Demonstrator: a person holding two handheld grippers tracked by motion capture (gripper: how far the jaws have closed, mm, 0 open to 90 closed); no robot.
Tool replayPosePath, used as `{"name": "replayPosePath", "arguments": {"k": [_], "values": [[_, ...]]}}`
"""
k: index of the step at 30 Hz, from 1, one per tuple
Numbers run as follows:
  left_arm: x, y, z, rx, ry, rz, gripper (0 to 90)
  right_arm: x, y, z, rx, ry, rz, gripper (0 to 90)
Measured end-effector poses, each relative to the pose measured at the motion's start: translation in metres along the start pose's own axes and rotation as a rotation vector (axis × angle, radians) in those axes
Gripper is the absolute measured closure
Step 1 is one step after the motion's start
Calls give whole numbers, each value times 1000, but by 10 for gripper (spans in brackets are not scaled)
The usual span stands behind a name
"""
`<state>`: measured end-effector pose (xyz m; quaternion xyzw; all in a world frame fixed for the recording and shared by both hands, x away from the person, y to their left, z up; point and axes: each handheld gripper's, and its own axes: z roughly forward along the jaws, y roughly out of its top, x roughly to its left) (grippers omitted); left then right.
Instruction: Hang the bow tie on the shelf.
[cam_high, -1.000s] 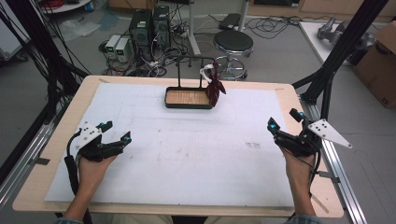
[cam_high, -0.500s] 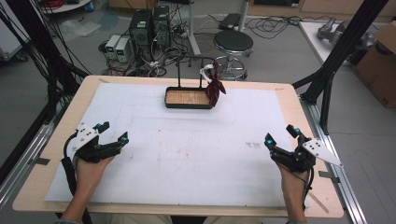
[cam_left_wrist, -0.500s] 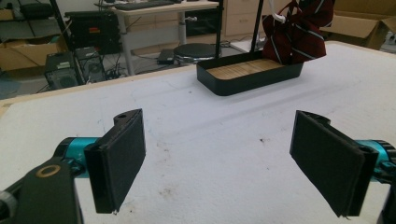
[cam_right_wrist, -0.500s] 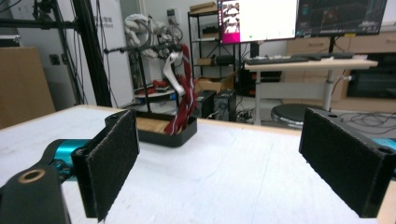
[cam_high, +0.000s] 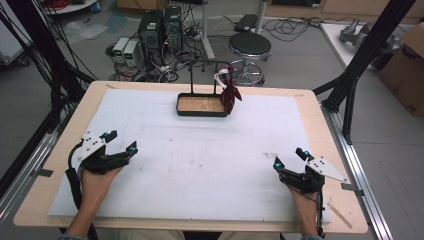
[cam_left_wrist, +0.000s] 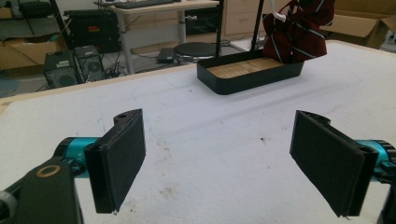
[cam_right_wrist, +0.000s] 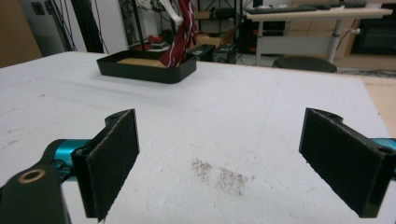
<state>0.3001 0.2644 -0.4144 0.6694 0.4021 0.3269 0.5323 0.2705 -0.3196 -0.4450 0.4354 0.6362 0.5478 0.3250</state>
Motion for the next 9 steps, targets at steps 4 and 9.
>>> {"name": "replayPosePath", "arguments": {"k": [4, 9], "values": [[0, 0, 0, 2, 1, 0, 186, 0, -3, 1, 8, 6, 10, 112], [0, -1, 1, 8, -1, 1, 186, 0, -3, 0, 0, 1, 12, 112]]}}
